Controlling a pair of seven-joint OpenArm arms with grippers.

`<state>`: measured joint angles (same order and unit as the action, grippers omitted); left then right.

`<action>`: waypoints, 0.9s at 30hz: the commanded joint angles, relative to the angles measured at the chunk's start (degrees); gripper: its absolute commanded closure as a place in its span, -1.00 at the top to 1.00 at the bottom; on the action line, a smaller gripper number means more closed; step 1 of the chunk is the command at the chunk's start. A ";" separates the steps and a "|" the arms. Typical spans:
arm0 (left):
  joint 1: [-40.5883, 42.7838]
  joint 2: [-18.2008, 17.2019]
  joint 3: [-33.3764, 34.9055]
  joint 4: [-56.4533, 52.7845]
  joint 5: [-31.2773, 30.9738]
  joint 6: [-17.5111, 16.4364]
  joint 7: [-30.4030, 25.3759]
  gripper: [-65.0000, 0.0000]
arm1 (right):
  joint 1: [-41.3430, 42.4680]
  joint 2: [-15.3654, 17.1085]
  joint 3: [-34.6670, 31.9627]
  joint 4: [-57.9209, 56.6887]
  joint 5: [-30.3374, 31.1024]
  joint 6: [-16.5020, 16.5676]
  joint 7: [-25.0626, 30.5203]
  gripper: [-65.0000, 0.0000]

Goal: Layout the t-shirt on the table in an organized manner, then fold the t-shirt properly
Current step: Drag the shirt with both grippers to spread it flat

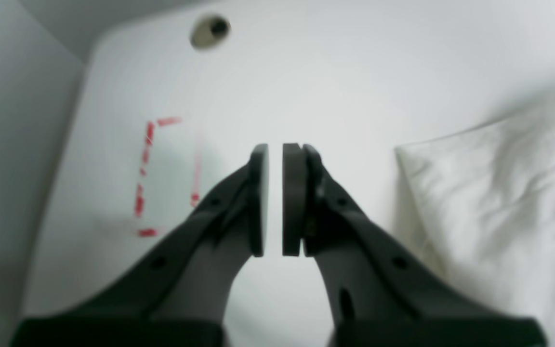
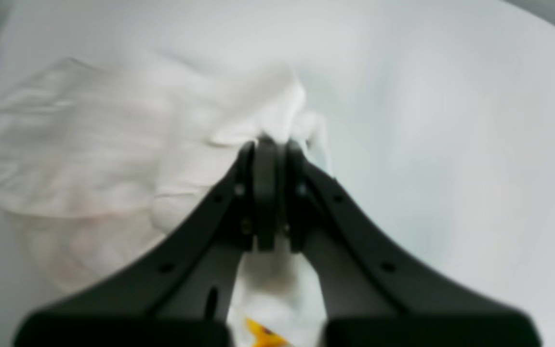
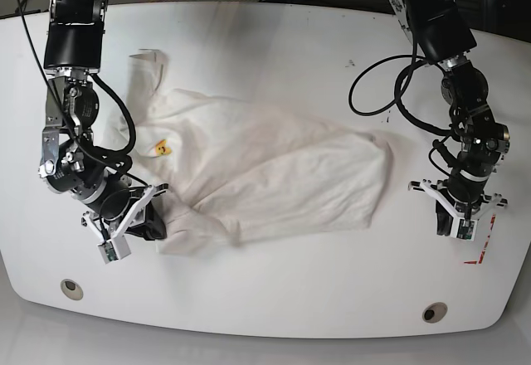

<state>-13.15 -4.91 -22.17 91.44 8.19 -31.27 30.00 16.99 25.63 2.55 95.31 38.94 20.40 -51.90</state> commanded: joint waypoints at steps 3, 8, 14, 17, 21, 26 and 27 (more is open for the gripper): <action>-0.88 -0.59 1.91 7.15 -0.93 0.01 1.87 -0.90 | 1.42 2.11 1.81 1.09 3.92 0.12 1.48 -1.00; -0.88 -0.68 3.93 8.83 -0.93 0.01 3.10 -0.90 | 1.51 2.37 1.81 0.91 3.83 0.12 1.48 -1.00; -0.44 -0.50 5.25 8.83 -0.93 -0.07 3.28 -0.69 | 1.16 2.28 1.72 0.82 3.74 0.12 1.48 -1.00; 0.27 -0.32 6.13 8.83 -0.93 -0.07 5.12 -0.33 | 0.46 2.20 1.72 0.82 3.74 0.12 1.48 -1.00; 0.36 -0.24 7.10 8.83 -1.02 -0.07 9.87 0.28 | 0.02 2.02 1.63 0.82 3.74 0.12 1.48 -1.00; 0.71 2.14 7.18 8.56 -1.02 -0.07 11.28 0.67 | -0.69 1.93 1.63 0.91 3.74 0.12 1.48 -1.00; 0.80 2.49 7.27 8.56 -1.02 -0.07 11.36 0.67 | -0.69 1.93 1.63 1.00 3.74 0.30 1.48 -1.00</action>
<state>-11.18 -2.81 -15.20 99.09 7.73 -31.53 42.65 15.11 26.83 3.75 95.20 41.87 20.38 -52.12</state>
